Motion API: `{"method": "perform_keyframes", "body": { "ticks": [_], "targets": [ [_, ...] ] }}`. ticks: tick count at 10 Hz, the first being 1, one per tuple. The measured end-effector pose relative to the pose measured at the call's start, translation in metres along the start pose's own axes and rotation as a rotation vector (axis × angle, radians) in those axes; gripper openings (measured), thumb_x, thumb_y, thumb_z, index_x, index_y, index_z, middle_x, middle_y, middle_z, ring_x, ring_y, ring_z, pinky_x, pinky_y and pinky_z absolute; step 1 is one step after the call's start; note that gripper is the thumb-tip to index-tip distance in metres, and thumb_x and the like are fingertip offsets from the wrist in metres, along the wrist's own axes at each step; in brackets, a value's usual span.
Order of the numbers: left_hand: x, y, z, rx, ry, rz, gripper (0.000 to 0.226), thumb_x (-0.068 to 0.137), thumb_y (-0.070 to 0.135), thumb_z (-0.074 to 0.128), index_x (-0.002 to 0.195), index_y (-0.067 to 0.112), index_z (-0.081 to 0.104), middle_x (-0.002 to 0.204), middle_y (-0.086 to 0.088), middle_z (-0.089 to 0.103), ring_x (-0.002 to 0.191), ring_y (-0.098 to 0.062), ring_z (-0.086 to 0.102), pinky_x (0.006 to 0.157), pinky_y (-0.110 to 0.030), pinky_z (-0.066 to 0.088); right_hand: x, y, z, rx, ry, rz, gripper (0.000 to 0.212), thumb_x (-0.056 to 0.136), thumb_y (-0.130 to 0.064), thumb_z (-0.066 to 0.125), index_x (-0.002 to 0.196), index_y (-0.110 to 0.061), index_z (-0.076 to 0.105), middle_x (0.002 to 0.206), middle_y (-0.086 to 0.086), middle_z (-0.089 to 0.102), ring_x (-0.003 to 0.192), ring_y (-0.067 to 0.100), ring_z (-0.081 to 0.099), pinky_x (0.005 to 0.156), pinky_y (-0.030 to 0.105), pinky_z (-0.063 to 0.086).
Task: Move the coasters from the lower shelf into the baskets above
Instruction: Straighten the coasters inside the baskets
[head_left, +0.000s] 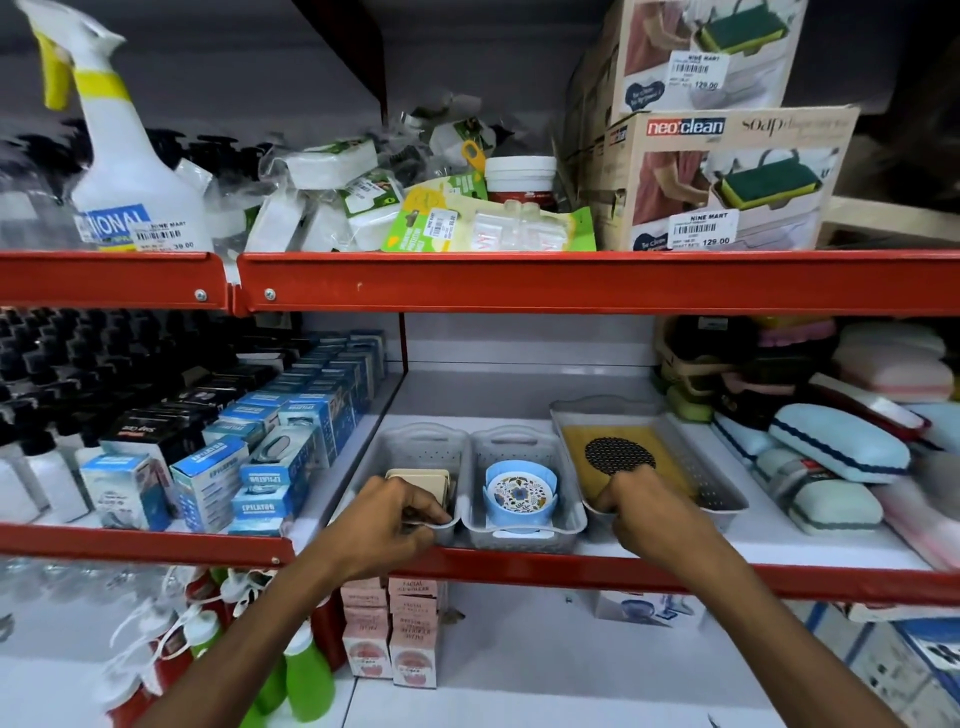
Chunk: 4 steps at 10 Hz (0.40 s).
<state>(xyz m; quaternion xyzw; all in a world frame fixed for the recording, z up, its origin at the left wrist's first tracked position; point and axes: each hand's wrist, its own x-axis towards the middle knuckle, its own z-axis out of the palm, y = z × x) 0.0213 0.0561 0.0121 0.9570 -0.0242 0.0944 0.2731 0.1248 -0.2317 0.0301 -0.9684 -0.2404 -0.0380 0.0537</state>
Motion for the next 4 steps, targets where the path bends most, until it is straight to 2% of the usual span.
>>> {"method": "perform_keyframes", "body": {
  "ticks": [1, 2, 3, 4],
  "targets": [
    [-0.001, 0.003, -0.001, 0.015, 0.0, -0.005, 0.025, 0.075, 0.025, 0.065, 0.096, 0.027, 0.078, 0.094, 0.017, 0.078, 0.089, 0.006, 0.068, 0.087, -0.026, 0.059, -0.011, 0.002, -0.006, 0.024, -0.033, -0.064, 0.033, 0.068, 0.009, 0.055, 0.046, -0.012, 0.043, 0.055, 0.005, 0.038, 0.055, 0.022, 0.044, 0.042, 0.021, 0.027],
    [-0.003, 0.007, -0.003, 0.035, 0.007, -0.015, 0.027, 0.073, 0.029, 0.063, 0.095, 0.027, 0.078, 0.094, 0.018, 0.078, 0.089, 0.006, 0.068, 0.087, -0.027, 0.059, -0.019, 0.001, -0.011, 0.036, -0.057, -0.074, 0.04, 0.071, 0.011, 0.055, 0.043, -0.015, 0.041, 0.056, -0.001, 0.041, 0.051, 0.016, 0.04, 0.043, 0.019, 0.029],
    [-0.002, 0.006, -0.002, 0.065, 0.003, -0.012, 0.028, 0.074, 0.025, 0.063, 0.099, 0.028, 0.077, 0.098, 0.017, 0.077, 0.094, 0.004, 0.066, 0.091, -0.029, 0.058, -0.023, 0.004, -0.008, 0.02, -0.079, -0.109, 0.028, 0.079, 0.005, 0.061, 0.061, -0.016, 0.066, 0.063, -0.004, 0.056, 0.057, 0.015, 0.053, 0.049, 0.022, 0.038],
    [-0.006, 0.022, -0.01, 0.165, 0.102, 0.067, 0.035, 0.078, 0.022, 0.059, 0.111, 0.025, 0.073, 0.114, 0.01, 0.074, 0.101, 0.005, 0.058, 0.097, -0.029, 0.054, -0.031, -0.001, -0.019, 0.013, -0.001, -0.128, 0.014, 0.085, -0.012, 0.068, 0.09, -0.022, 0.076, 0.084, -0.004, 0.072, 0.074, 0.013, 0.066, 0.063, 0.027, 0.056]
  ]
}}
